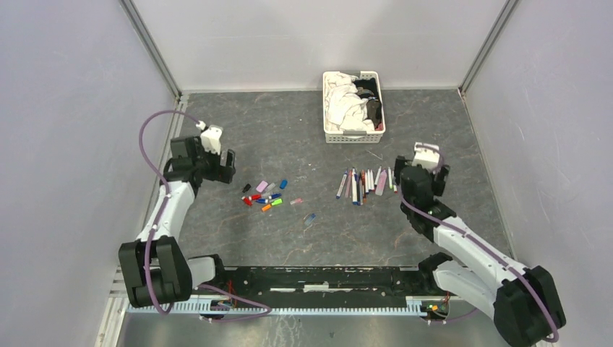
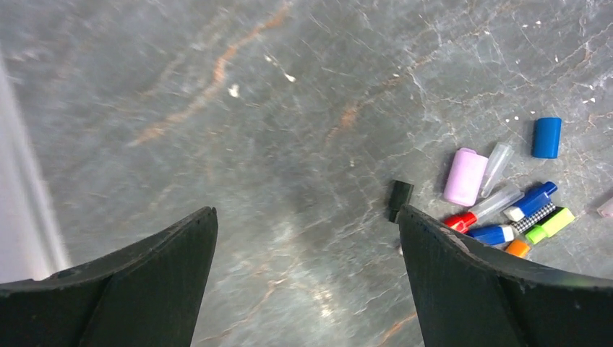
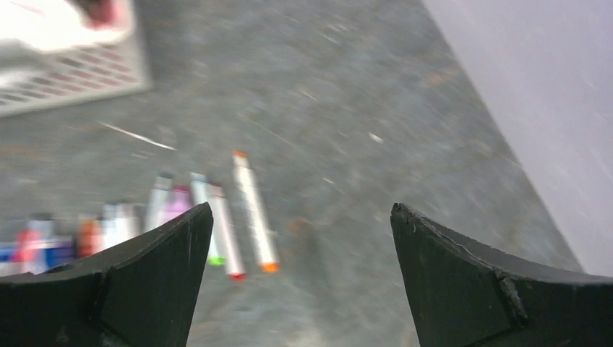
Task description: Open the pen caps
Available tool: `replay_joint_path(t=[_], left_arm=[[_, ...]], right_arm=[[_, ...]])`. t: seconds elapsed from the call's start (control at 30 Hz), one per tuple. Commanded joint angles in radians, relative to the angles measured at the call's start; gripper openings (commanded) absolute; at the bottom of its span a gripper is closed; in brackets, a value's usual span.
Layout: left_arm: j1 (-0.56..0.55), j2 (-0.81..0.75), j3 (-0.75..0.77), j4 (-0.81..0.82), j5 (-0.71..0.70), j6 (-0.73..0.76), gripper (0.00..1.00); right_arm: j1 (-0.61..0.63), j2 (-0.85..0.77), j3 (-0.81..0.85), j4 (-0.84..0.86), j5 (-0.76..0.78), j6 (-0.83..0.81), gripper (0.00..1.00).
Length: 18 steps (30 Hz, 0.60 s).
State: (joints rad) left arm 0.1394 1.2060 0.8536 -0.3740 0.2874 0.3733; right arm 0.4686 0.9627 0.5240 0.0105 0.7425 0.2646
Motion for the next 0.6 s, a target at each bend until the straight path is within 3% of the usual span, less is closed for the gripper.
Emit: replay_joint_path(t=[0.0, 0.17, 0.37, 0.57], left_arm=[[-0.001, -0.003, -0.151, 0.355, 0.093, -0.182, 1.00], [0.007, 0.037, -0.303, 0.662, 0.111, -0.281, 1.00], [0.007, 0.140, -0.403, 0.944, 0.061, -0.321, 1.00], [0.007, 0.207, -0.482, 1.169, 0.022, -0.367, 1.00]], right_arm=[[-0.066, -0.052, -0.186, 0.264, 0.283, -0.154, 0.98], [-0.142, -0.055, -0.373, 0.589, 0.292, -0.293, 0.98], [-0.174, 0.075, -0.563, 1.013, 0.181, -0.396, 0.98], [-0.180, 0.268, -0.594, 1.266, 0.126, -0.427, 0.98]])
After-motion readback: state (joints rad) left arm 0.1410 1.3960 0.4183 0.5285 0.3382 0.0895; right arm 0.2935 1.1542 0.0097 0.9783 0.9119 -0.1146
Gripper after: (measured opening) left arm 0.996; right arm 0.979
